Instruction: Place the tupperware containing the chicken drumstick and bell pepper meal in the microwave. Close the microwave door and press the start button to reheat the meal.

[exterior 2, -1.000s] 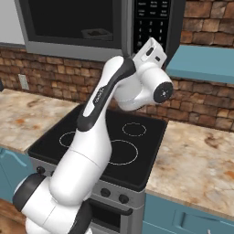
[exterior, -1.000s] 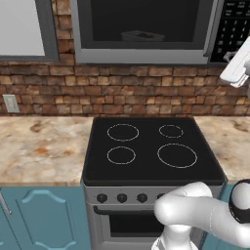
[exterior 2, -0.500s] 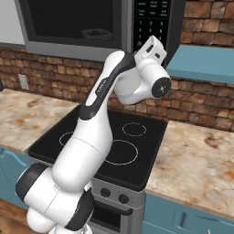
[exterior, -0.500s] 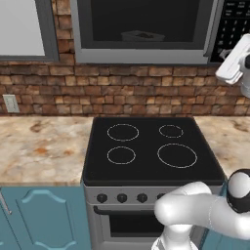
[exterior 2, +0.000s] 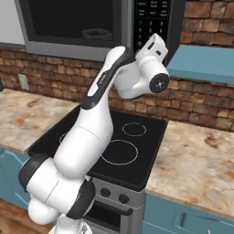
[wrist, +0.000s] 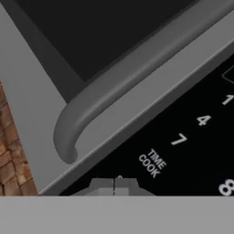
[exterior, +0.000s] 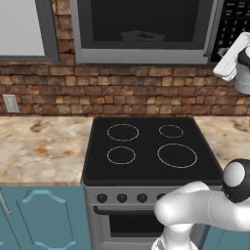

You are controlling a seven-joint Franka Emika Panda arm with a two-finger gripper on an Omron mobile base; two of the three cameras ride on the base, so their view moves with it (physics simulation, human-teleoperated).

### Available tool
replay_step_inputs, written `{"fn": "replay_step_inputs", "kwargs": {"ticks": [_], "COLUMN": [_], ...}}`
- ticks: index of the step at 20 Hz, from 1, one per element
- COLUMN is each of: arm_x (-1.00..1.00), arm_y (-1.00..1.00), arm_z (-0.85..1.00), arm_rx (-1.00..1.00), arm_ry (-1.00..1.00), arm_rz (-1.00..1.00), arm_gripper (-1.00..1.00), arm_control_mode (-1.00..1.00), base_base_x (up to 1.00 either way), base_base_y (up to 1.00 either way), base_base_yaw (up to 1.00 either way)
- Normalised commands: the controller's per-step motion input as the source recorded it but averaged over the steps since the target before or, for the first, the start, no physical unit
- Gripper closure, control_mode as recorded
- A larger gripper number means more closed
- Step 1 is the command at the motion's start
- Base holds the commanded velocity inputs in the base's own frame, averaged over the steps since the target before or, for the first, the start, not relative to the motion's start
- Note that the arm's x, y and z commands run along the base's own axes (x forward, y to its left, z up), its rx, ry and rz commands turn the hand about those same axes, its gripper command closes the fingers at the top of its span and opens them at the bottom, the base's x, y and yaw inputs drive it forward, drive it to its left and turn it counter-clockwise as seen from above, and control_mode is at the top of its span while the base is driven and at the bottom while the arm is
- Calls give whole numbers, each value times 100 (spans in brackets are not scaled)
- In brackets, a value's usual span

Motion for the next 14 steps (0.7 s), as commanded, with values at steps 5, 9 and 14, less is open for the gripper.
{"fn": "replay_step_inputs", "kwargs": {"ticks": [5,9,14], "arm_x": [38,42,48], "arm_y": [-4,0,-1], "arm_z": [-1,-14,-9], "arm_rx": [-5,-9,-13], "arm_ry": [0,0,2], "arm_rz": [-8,-10,-13], "arm_gripper": [100,100,100], "arm_control_mode": [-100,-100,-100], "base_base_x": [0,0,0], "base_base_y": [0,0,0], "base_base_yaw": [0,0,0]}}
